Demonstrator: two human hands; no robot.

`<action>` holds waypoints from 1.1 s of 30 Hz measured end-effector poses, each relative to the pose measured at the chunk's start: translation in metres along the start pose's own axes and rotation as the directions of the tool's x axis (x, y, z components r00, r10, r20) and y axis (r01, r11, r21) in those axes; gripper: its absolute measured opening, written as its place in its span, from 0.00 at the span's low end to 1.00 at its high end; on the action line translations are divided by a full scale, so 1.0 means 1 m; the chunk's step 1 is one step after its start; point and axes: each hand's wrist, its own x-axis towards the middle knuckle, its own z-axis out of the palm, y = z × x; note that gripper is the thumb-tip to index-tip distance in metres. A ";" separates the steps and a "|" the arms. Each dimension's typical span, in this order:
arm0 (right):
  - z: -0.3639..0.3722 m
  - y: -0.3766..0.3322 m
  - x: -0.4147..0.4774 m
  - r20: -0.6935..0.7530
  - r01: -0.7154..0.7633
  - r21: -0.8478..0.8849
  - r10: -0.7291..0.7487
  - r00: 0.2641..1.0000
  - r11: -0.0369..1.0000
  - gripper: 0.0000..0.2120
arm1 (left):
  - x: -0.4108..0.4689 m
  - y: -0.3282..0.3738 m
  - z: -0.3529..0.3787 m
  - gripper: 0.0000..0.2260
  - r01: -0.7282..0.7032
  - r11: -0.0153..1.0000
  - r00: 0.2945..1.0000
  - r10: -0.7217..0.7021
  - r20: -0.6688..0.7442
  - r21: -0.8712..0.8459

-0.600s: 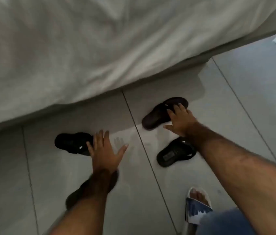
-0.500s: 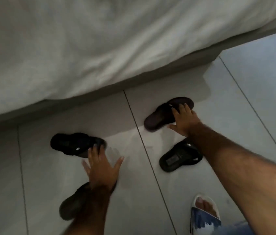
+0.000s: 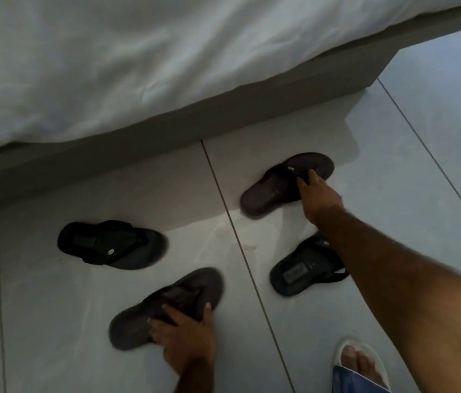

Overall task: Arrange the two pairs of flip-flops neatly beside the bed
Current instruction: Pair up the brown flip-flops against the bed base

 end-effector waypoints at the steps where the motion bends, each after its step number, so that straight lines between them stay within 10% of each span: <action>1: -0.001 0.000 0.004 -0.005 -0.012 0.046 0.012 1.000 0.999 0.22 | -0.005 0.017 0.005 0.45 -0.051 0.998 0.999 0.051 -0.007 0.034; 16: -0.015 -0.008 0.026 -0.048 0.206 -0.147 -0.215 0.975 0.967 0.24 | 0.008 0.210 0.025 0.35 -0.478 0.874 0.873 0.462 0.155 0.088; 33: -0.021 0.024 0.051 -0.125 0.183 -0.036 -0.186 0.975 0.982 0.22 | 0.086 0.351 0.011 0.49 -0.868 0.406 0.493 0.766 0.412 0.285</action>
